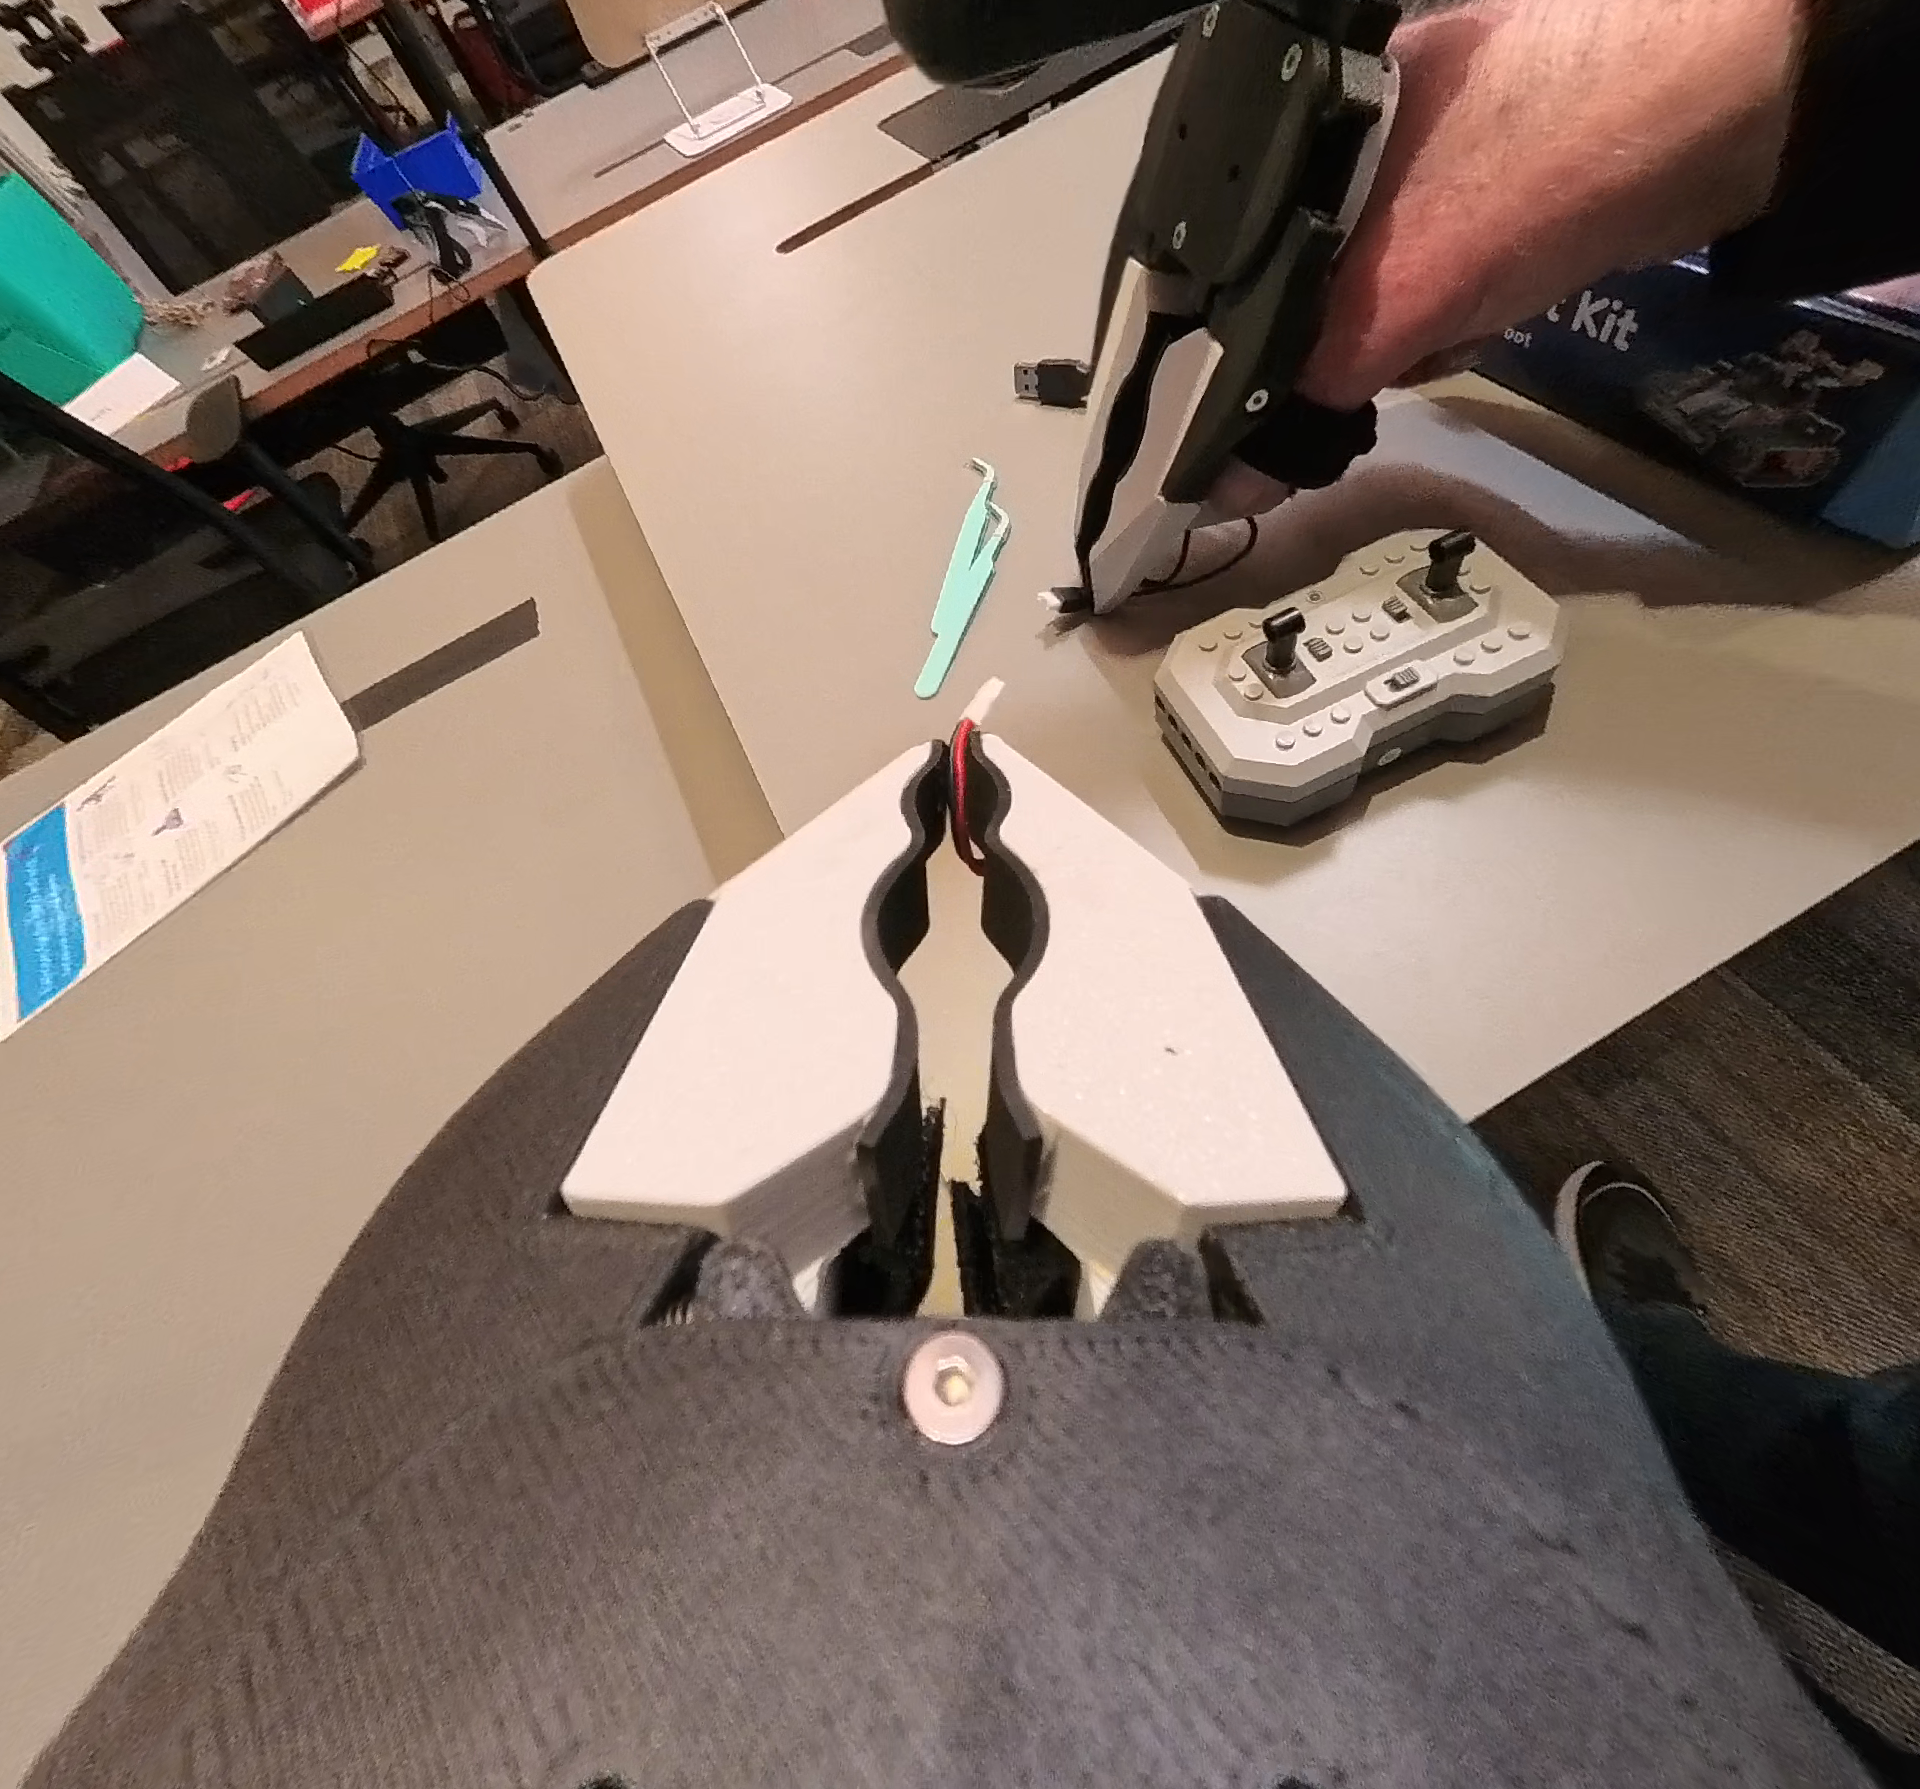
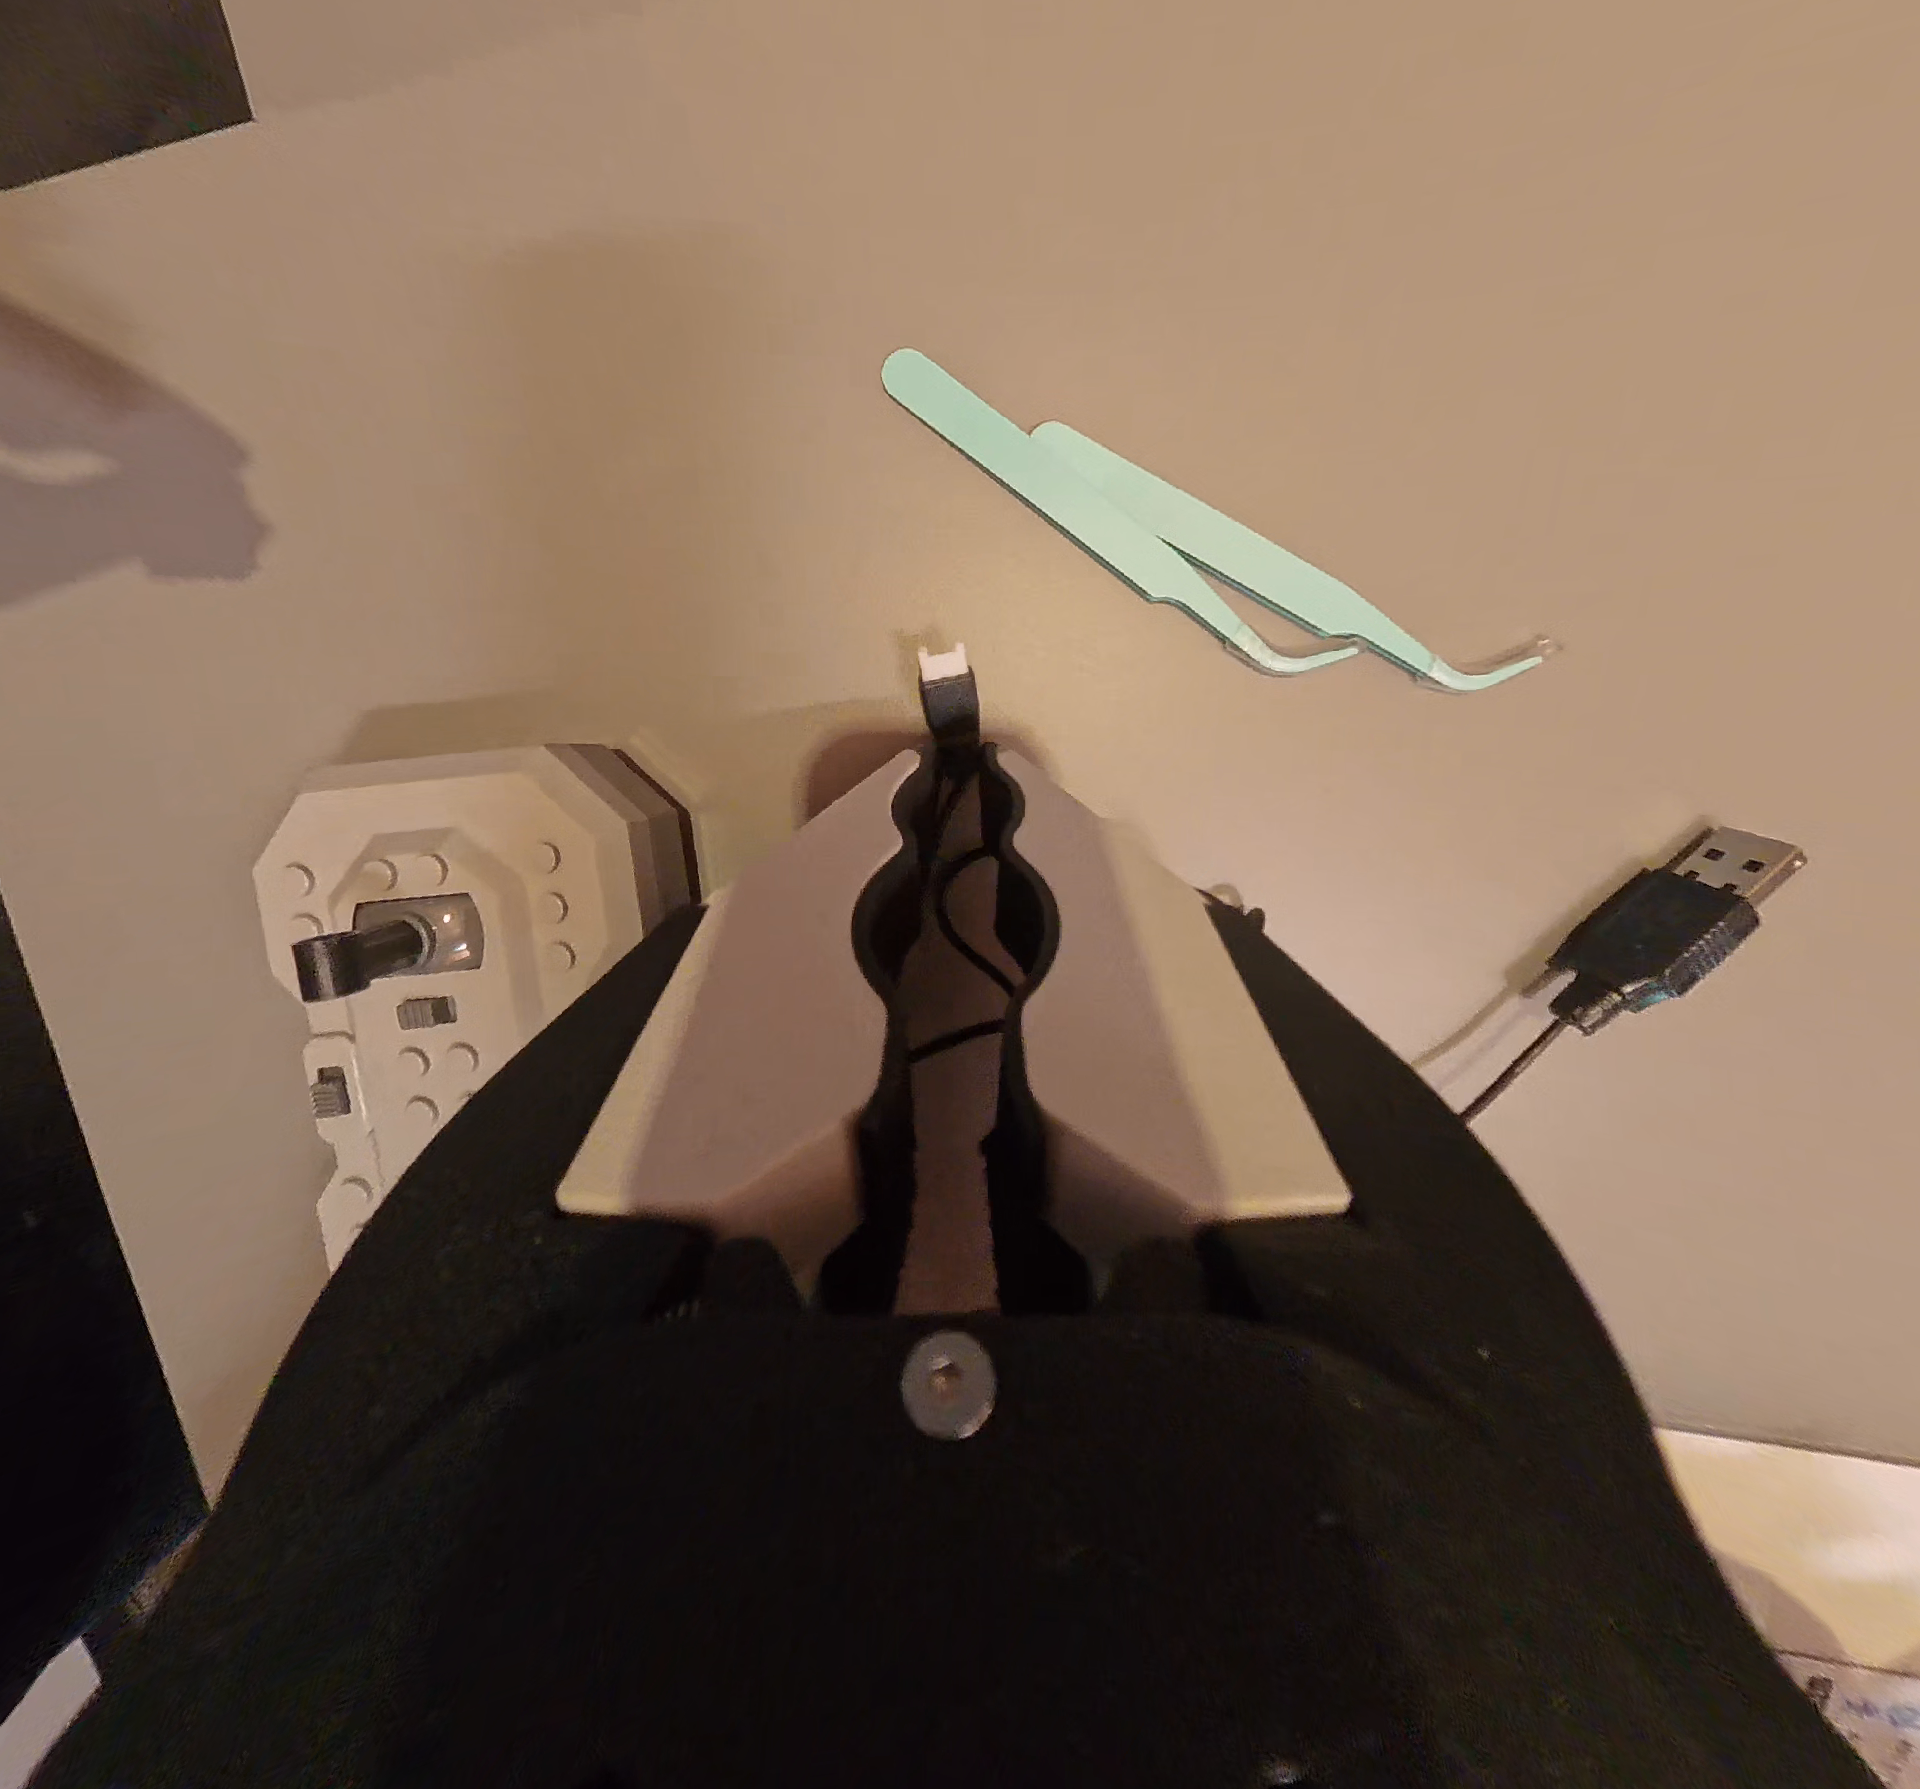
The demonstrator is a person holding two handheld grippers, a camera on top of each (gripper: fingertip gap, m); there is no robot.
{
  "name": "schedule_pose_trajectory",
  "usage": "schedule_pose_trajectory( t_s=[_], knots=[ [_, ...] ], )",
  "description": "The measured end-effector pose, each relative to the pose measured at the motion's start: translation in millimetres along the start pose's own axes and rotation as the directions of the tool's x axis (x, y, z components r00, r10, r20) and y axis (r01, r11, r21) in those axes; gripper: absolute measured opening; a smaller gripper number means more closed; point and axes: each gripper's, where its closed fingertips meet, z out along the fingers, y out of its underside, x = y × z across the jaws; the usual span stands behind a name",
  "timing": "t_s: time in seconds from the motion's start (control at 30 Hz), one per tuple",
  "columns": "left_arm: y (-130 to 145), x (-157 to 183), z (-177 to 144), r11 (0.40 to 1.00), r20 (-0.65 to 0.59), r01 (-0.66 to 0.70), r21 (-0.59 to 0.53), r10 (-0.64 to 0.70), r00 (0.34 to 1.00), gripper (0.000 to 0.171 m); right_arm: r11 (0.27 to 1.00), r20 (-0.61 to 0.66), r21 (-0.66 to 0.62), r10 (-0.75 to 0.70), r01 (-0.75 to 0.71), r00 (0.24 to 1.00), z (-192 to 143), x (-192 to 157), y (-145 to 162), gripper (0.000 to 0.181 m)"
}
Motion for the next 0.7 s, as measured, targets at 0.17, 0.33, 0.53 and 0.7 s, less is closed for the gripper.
schedule_pose_trajectory(
  t_s=[0.17, 0.33, 0.53, 0.7],
  knots=[
    [-5, -2, 2, 0.998, 0.022, -0.058, 0.003, 0.058, 0.998, 0.0, 0.993, 0.072, 0.122, -0.007, -0.002, 0.997, -18, -14, -14, 0.003],
    [-18, 0, 7, 0.985, 0.04, -0.172, 0.006, 0.172, 0.984, 0.0, 0.969, 0.173, 0.247, -0.036, -0.009, 0.984, -59, -36, -28, 0.003],
    [-35, 17, 20, 0.937, 0.015, -0.349, 0.005, 0.349, 0.937, 0.0, 0.971, 0.335, 0.238, -0.085, 0.003, 0.938, -98, -68, -26, 0.003],
    [-35, 34, 31, 0.872, -0.004, -0.49, -0.01, 0.49, 0.872, 0.0, 0.984, 0.393, 0.171, -0.105, 0.04, 0.913, -102, -84, -13, 0.003]
  ],
)
